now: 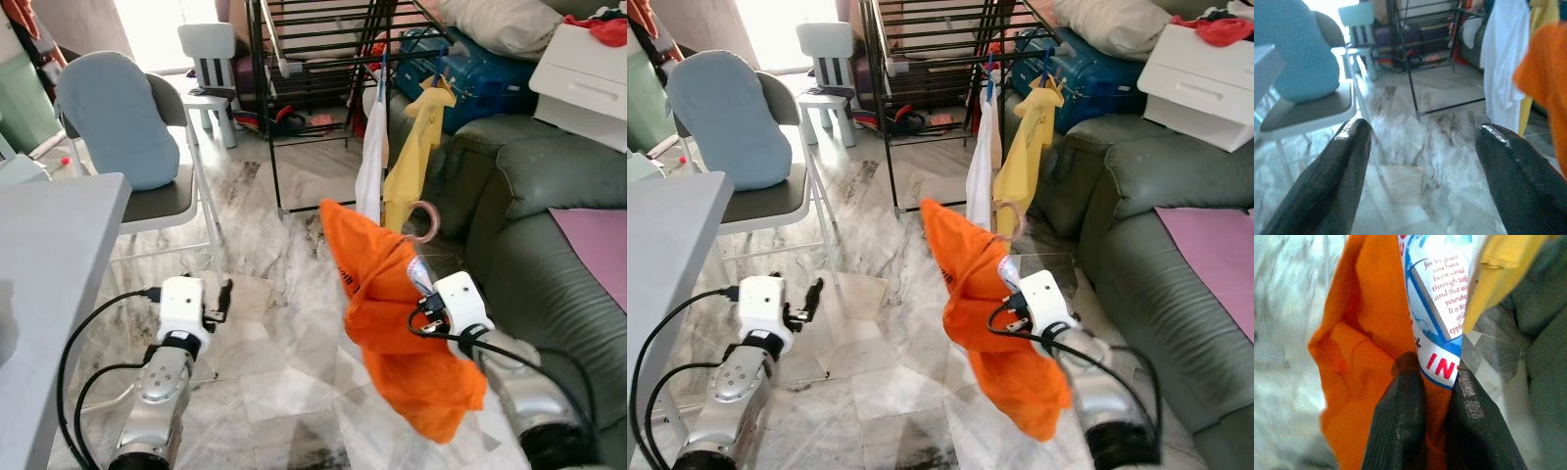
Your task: Hang hanger
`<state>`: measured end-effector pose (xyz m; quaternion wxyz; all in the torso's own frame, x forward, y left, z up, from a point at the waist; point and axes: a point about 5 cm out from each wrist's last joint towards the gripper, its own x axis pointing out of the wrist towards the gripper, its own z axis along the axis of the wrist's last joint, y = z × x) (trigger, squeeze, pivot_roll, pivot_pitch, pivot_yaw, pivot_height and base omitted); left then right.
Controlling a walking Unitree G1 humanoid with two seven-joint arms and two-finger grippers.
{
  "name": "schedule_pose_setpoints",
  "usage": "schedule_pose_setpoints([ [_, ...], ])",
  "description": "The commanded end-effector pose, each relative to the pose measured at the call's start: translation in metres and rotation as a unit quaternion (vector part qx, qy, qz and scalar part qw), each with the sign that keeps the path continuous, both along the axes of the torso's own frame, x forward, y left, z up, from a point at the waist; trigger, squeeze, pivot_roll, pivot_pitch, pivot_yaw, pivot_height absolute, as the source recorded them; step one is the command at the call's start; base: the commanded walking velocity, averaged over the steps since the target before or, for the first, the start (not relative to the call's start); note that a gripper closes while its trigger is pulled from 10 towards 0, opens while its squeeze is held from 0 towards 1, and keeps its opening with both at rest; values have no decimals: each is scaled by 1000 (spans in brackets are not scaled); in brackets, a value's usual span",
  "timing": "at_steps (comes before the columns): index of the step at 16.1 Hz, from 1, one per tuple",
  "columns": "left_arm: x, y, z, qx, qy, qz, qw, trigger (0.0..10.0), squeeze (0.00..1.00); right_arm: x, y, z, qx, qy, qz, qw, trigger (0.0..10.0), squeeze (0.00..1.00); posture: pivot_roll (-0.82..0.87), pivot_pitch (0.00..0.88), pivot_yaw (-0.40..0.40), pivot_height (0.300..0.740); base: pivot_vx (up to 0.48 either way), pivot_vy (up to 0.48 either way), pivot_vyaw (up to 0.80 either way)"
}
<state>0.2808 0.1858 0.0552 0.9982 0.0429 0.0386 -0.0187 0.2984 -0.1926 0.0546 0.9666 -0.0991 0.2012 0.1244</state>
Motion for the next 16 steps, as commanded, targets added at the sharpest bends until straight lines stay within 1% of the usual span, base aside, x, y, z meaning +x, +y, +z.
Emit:
schedule_pose_setpoints([
  [1,-2,0,-1,-12,5,6,1000,10000,0,4,3,12,26,-25,-25,999,10000,0,-178,0,41,740,0,0,0],
  [2,-3,-1,-1,-18,4,4,1000,10000,0,3,8,15,40,-41,-36,998,10000,0,-180,0,44,740,0,0,0],
  [3,-3,-4,-1,-24,3,3,1000,10000,0,4,11,19,32,-62,-56,996,10000,0,-181,0,46,740,0,0,0],
  [5,-3,-9,1,-32,1,-4,999,10000,0,5,13,24,35,-84,-102,991,10000,0,-181,0,46,740,0,0,0],
  [6,-2,-10,1,-35,0,-6,999,10000,0,5,14,25,34,-85,-100,991,10000,0,-185,0,52,740,0,0,0],
  [7,-1,-11,2,-31,0,-10,999,10000,0,4,13,23,23,-87,-99,991,10000,0,-187,0,54,740,0,0,0],
  [8,0,-12,1,-31,1,-13,999,10000,0,3,12,22,17,-89,-114,989,10000,0,-190,0,53,740,0,0,0],
  [10,0,-14,1,-34,2,-19,999,10000,0,2,15,20,29,-76,-102,991,10000,0,-195,0,56,740,240,0,0],
  [12,1,-15,1,-36,3,-18,999,10000,0,1,16,18,20,-66,-101,993,10000,0,-198,0,56,740,272,0,0],
  [14,1,-22,-1,-45,10,-25,999,10000,0,-3,18,13,15,-44,-88,995,10000,0,-197,0,55,740,322,0,0],
  [15,0,-25,-1,-45,10,-30,998,10000,0,-3,20,13,28,-45,-87,995,10000,0,-198,0,54,740,319,0,0],
  [16,-2,-28,-2,-50,11,-36,998,10000,0,-4,21,13,30,-44,-79,995,10000,0,-201,0,53,740,364,0,0],
])
